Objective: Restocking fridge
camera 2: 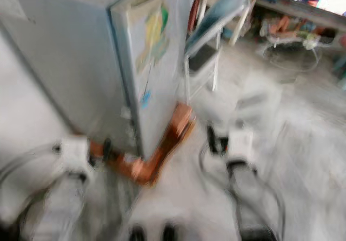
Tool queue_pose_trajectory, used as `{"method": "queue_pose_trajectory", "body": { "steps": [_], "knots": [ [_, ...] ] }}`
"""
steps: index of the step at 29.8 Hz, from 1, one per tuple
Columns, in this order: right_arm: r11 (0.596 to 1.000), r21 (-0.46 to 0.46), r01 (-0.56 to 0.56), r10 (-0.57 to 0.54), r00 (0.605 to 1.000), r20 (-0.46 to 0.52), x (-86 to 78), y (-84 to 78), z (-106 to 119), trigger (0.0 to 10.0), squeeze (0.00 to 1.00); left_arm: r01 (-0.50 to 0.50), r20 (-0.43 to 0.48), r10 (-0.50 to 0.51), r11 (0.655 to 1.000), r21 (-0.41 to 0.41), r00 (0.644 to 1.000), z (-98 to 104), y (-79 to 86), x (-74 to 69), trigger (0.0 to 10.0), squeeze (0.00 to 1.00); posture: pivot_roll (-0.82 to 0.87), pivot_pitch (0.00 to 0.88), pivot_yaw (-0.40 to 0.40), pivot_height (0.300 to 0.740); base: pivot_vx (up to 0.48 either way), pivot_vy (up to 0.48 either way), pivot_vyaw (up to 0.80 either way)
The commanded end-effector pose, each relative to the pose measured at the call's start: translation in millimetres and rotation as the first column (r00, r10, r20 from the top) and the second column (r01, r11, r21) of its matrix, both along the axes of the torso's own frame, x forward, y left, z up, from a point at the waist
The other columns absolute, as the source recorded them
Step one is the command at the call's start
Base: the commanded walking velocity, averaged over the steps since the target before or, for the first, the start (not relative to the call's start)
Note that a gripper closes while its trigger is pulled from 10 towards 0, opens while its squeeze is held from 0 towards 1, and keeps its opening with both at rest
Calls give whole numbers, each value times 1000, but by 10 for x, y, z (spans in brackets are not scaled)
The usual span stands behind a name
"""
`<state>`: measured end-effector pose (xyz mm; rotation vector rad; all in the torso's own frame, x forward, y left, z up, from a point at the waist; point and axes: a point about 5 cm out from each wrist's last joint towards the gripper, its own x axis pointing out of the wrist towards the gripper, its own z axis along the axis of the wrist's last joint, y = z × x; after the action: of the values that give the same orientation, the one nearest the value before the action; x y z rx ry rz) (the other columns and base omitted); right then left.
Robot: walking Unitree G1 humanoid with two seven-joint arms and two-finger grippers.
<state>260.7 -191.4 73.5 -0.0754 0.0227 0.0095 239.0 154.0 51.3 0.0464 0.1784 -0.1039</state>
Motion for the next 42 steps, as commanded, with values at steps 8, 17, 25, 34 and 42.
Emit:
{"method": "queue_pose_trajectory", "body": {
  "steps": [8, 17, 25, 34, 42],
  "knots": [
    [1000, -17, 1, -1, 999, -41, -28, -31, -62, 10000, 0, 123, -54, -125, 992, -29, 991, -33, -38, 35, 10000, 0, 115, 122, -70, 740, 0, 0, -755],
    [1000, -27, -6, 5, 998, -55, -56, -37, -78, 10000, 0, 170, -25, -171, 985, -32, 985, 52, -46, 195, 10000, 0, 101, 136, -77, 740, 0, 0, -800],
    [1000, -26, -17, 15, 998, -64, -82, -29, -83, 10000, 0, 66, 73, -65, 998, -9, 995, 211, -19, 416, 10000, 0, 95, 150, -87, 740, 0, 0, -673],
    [999, -37, -30, 27, 997, -74, -119, -17, -100, 10000, 0, -117, 138, 107, 991, 66, 985, 342, 183, 616, 10000, 0, 86, 159, -86, 740, 0, 0, 0],
    [999, -38, -36, 33, 996, -79, -125, 9, -106, 10000, 0, -130, 175, 123, 991, 31, 977, 423, 197, 792, 10000, 0, 83, 158, -87, 740, 0, 0, 0]
  ]
}}
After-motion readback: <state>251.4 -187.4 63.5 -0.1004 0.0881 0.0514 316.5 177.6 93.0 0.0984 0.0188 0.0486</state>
